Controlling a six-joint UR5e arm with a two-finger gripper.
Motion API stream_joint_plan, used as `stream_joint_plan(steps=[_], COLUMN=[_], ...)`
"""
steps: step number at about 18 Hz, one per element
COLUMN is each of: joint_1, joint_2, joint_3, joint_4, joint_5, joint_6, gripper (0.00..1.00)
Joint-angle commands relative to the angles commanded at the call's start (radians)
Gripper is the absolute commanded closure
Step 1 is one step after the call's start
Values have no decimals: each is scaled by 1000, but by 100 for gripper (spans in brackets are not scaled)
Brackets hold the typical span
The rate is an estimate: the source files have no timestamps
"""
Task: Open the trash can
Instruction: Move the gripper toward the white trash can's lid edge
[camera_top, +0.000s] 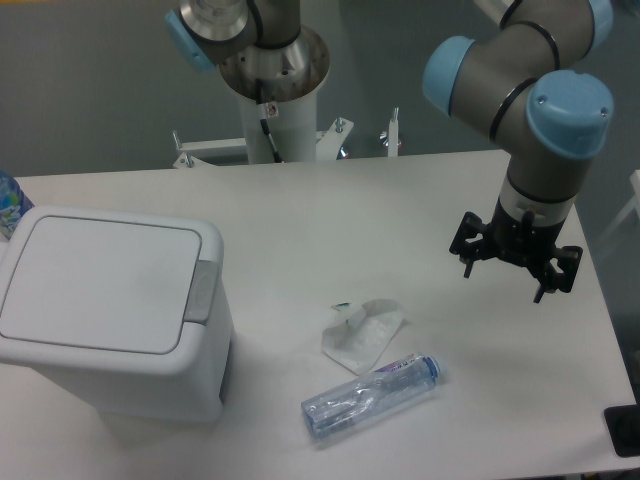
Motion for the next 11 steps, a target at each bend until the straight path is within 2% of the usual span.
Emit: stream_joint_plan(steps=[3,7,11], joint_1=[-11,-23,-89], joint_2=[6,26,41], joint_3=[-2,-1,0], joint_4=[0,0,3], joint_5=[-17,-103,-138], joint_6=[-5,-51,-274], gripper=[0,0,0])
